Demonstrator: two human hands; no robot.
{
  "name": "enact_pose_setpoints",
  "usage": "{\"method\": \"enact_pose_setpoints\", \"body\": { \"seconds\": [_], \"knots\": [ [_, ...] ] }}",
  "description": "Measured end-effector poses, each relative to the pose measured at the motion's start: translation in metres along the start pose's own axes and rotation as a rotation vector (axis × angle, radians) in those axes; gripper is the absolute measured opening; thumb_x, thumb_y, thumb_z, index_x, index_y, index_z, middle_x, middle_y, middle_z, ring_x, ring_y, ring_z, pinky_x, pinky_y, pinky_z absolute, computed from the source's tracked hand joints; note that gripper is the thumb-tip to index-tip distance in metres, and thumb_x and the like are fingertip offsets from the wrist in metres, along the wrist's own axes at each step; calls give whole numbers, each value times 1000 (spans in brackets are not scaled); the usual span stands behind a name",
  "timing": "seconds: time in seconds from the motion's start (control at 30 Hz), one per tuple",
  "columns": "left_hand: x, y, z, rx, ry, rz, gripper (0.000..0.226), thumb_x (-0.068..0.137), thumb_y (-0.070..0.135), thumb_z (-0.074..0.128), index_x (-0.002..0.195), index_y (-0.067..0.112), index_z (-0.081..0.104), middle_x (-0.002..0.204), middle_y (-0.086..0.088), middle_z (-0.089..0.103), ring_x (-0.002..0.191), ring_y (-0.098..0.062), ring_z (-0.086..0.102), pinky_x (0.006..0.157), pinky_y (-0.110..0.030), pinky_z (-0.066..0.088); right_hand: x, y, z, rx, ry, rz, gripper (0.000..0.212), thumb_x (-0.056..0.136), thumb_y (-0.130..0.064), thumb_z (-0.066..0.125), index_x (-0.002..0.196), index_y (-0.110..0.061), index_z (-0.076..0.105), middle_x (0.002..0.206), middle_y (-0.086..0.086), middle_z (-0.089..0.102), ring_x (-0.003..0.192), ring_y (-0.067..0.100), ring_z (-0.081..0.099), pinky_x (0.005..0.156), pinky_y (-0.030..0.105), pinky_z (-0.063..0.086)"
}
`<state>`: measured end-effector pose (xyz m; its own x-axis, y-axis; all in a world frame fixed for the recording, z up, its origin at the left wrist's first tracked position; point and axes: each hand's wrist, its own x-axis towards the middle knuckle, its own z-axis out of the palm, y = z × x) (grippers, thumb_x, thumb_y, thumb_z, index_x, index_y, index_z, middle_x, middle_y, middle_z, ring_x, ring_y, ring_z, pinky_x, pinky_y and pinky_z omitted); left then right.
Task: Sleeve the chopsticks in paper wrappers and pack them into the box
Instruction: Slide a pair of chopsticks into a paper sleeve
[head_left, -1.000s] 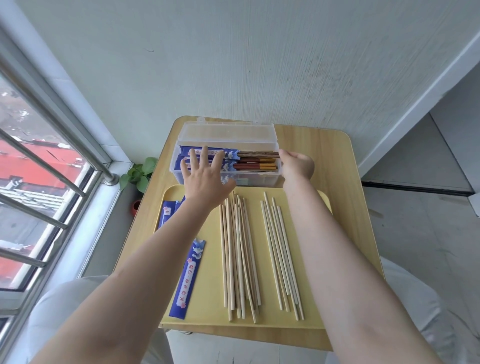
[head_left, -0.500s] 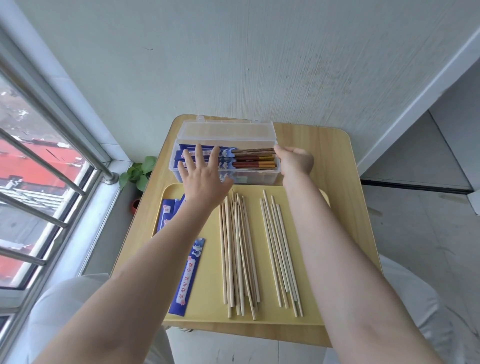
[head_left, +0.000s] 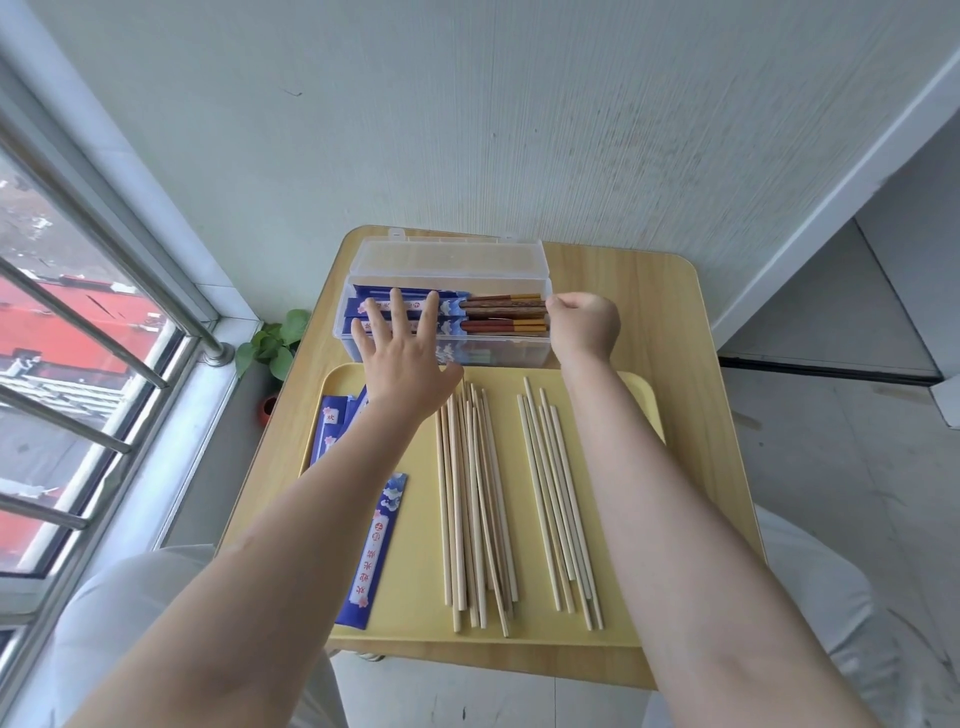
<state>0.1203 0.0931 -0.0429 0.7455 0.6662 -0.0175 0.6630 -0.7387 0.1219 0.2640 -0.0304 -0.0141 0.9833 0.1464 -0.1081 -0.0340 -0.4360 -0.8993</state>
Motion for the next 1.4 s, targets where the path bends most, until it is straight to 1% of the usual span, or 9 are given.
{"method": "enact_pose_setpoints", "body": {
  "seconds": [0.3, 0.5, 0.63, 0.8, 0.87, 0.97, 1.1, 1.27, 1.4],
  "knots": [
    [-1, -1, 0, 23, 0, 9, 90, 93, 61, 48, 160, 30, -3, 168, -15, -4, 152, -44, -8, 121, -60, -2, -6, -8, 7, -327, 93, -162, 21, 92, 0, 52, 90, -8, 72, 89, 0, 66, 78, 17, 58, 57, 22, 41],
    [-1, -1, -3, 22, -41, 4, 87, 93, 62, 48, 160, 30, 1, 168, -15, -1, 152, -45, -7, 120, -60, -3, 4, -3, 2, -25, -50, 149, 21, 91, -8, 64, 112, -9, 61, 103, 3, 62, 87, 19, 57, 68, 25, 43],
    [-2, -1, -7, -10, -16, 3, 85, 93, 59, 50, 160, 30, 7, 165, -19, 4, 152, -42, -2, 121, -59, 1, 3, -1, 3, -12, -69, 134, 19, 94, -16, 63, 112, -10, 60, 95, -1, 59, 73, 9, 53, 55, 19, 38],
    [-8, -4, -7, -31, 10, 0, 92, 93, 56, 50, 161, 17, 2, 165, -19, 5, 153, -38, -2, 122, -53, -5, -14, 1, -1, 30, -26, 107, 23, 100, -27, 53, 113, -9, 55, 88, -6, 54, 81, 15, 56, 68, 27, 44],
    [-24, -5, -7, -117, 155, 25, 80, 93, 47, 54, 157, 11, 22, 162, -21, 19, 152, -39, 10, 123, -49, 2, -28, 3, -7, -4, -13, 78, 16, 99, -18, 48, 111, -8, 54, 84, -7, 52, 76, 13, 53, 60, 26, 41],
    [-48, -4, -7, -296, 288, -8, 34, 91, 32, 57, 115, 8, 58, 115, -11, 57, 106, -32, 56, 90, -43, 47, -58, 9, -10, -104, -153, 9, 9, 95, -13, 48, 102, -10, 53, 83, -5, 53, 72, 12, 51, 56, 27, 39],
    [-72, -10, -17, -160, -171, -177, 25, 93, 32, 52, 84, 9, 56, 76, -1, 55, 74, -24, 58, 58, -31, 43, -100, 20, -8, -324, -346, -60, 8, 92, -18, 54, 96, -12, 57, 82, -4, 56, 78, 19, 55, 61, 30, 41],
    [-107, -20, -19, 136, -370, -137, 29, 89, 26, 63, 115, 14, 58, 101, -1, 59, 89, -23, 60, 68, -31, 45, -145, 37, -3, -681, -647, -150, 34, 90, -45, 67, 101, -15, 55, 93, 0, 60, 80, 19, 57, 57, 31, 37],
    [-121, -22, -10, 114, -339, -161, 42, 94, 18, 55, 135, 13, 46, 158, -10, 33, 108, -29, 64, 68, -36, 49, -162, 46, -4, -795, -611, -199, 46, 87, -51, 71, 108, -15, 52, 99, 1, 60, 82, 20, 57, 58, 31, 39]
  ]
}}
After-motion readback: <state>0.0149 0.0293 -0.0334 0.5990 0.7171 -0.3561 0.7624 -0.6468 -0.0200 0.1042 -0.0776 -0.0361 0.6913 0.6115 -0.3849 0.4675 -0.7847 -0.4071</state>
